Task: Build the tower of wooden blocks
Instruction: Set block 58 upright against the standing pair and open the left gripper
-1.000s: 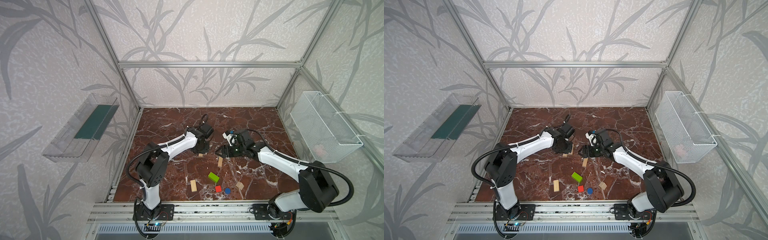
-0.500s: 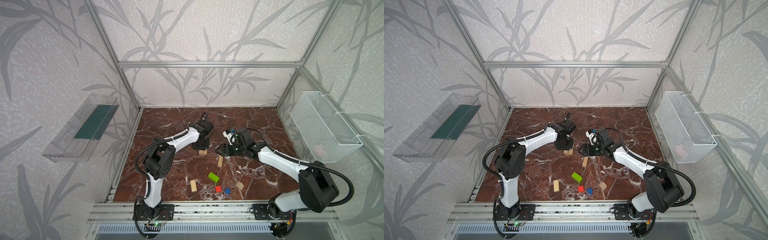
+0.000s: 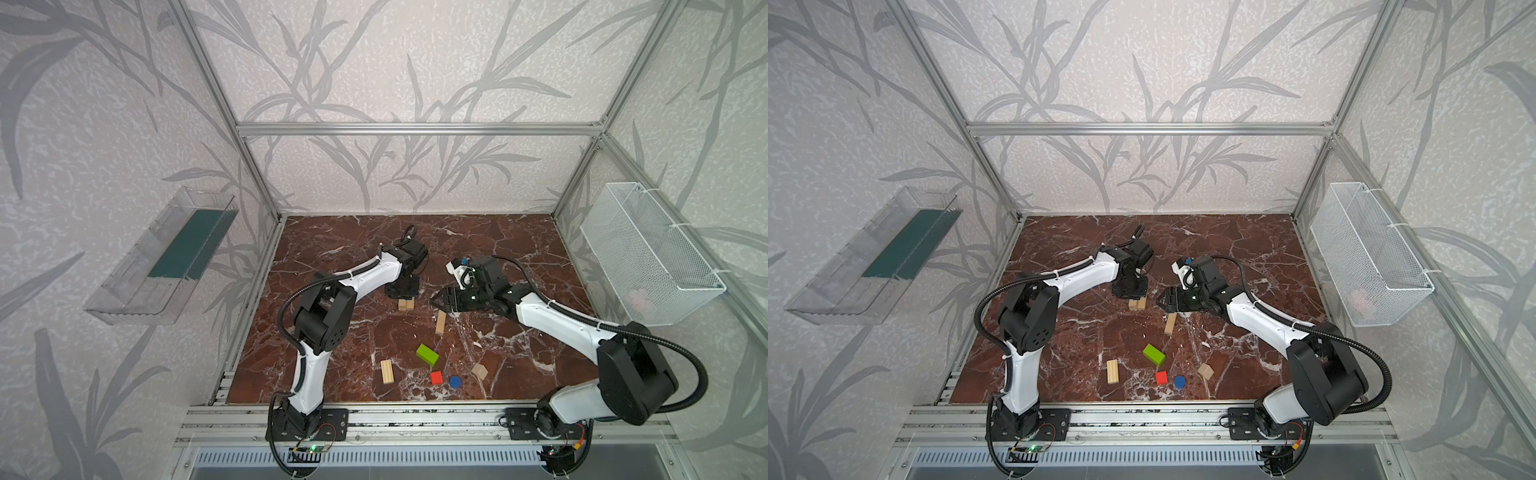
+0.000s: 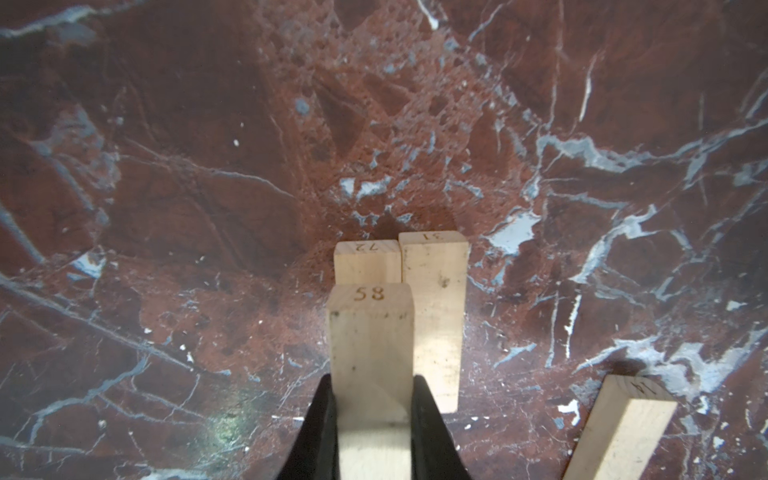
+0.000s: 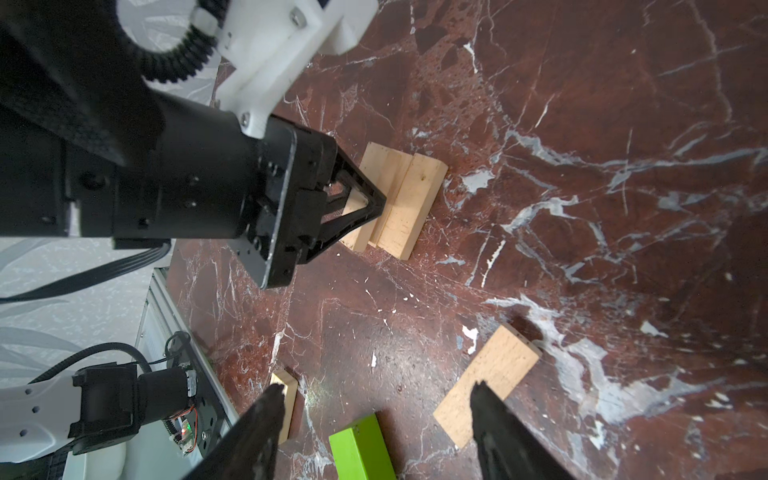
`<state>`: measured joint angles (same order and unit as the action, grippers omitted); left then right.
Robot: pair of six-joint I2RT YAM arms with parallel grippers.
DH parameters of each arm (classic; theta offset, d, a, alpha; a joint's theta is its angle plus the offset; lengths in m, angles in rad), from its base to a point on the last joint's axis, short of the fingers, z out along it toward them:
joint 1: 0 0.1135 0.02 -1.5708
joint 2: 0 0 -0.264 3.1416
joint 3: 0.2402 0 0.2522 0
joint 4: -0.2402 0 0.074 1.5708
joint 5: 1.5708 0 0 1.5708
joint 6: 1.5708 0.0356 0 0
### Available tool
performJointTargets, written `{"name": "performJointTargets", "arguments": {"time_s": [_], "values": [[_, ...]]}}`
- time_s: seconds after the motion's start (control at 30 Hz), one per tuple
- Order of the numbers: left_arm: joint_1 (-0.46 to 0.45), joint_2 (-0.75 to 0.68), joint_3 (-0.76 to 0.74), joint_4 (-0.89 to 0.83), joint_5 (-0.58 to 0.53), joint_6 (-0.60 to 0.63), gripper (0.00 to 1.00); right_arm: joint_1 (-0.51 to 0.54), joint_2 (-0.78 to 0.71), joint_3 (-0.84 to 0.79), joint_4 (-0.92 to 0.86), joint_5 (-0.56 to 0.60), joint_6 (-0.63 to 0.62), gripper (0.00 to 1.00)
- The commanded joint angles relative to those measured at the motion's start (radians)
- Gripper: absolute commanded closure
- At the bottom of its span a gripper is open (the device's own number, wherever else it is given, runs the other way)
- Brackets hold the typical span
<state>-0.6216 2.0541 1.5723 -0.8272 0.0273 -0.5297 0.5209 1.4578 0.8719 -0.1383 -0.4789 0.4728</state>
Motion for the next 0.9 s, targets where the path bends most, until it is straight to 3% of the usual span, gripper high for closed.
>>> {"name": "performJointTargets", "arguments": {"time_s": [0.0,0.87], "values": [[0.002,0.022,0.038,-0.042,-0.016,0.014,0.91,-0.006,-0.021,0.012,0.016,0.008,0.002,0.29],[0.002,0.064,0.075,-0.055,-0.027,0.017,0.91,-0.019,-0.019,0.006,0.02,0.0,0.0,0.29]]}}
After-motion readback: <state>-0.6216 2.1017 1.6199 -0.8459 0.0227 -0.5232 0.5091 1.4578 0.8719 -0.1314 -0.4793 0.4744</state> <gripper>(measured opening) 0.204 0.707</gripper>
